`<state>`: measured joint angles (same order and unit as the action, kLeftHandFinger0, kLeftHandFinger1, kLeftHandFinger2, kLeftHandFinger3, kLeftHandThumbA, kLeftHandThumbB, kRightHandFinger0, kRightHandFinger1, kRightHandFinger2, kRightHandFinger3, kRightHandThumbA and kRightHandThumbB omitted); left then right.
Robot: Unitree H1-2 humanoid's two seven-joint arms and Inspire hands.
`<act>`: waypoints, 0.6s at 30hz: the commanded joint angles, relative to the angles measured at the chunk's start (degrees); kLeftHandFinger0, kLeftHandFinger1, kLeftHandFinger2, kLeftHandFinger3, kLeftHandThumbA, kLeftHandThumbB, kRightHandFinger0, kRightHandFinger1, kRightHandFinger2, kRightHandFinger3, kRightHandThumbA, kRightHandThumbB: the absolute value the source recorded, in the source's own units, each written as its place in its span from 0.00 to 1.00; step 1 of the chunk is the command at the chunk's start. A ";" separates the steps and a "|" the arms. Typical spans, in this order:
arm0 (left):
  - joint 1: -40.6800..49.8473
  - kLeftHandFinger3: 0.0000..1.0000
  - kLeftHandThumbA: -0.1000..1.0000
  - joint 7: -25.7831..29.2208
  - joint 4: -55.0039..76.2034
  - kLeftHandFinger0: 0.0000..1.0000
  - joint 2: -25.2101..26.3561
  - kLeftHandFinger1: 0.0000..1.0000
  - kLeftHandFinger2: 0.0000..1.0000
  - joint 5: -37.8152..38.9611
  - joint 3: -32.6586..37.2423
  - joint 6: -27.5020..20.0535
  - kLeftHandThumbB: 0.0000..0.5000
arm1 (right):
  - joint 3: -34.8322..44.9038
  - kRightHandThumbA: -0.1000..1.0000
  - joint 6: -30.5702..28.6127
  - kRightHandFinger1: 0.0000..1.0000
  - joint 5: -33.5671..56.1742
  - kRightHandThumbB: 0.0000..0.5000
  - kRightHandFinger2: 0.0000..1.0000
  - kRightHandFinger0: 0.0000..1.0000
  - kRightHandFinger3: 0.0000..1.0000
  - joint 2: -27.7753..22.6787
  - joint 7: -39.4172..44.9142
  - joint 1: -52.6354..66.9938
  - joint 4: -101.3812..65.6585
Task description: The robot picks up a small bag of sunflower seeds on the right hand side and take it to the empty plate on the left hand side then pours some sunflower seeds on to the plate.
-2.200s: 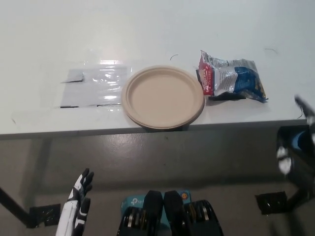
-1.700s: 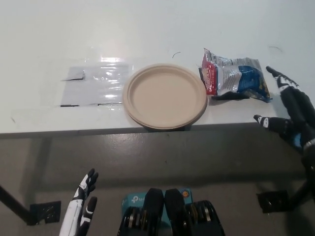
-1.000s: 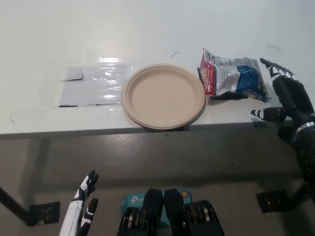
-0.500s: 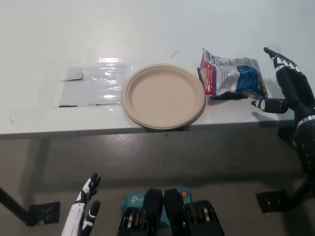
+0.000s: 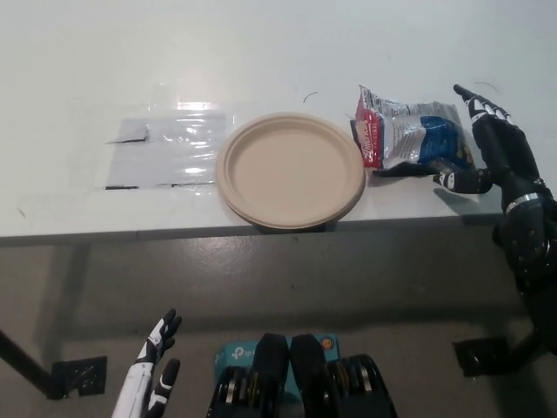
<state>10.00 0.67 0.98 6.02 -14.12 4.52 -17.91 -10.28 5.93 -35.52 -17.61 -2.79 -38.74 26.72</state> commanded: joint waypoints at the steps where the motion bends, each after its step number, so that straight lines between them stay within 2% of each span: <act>1: 0.18 1.00 1.00 0.60 0.25 1.00 0.37 1.00 1.00 -0.43 0.17 -3.00 0.05 | 0.21 1.00 -1.32 1.00 0.60 0.96 1.00 1.00 1.00 0.36 -2.27 -4.26 -0.67; 18: 0.47 1.00 1.00 1.20 -0.26 1.00 0.00 1.00 1.00 -0.77 -0.18 -3.51 0.07 | -0.19 1.00 -1.81 1.00 0.81 0.93 1.00 1.00 1.00 1.20 -2.92 -6.19 2.28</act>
<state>10.02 0.79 0.07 5.98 -14.40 4.48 -18.90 -10.42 5.82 -35.11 -16.19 -3.47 -40.37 28.01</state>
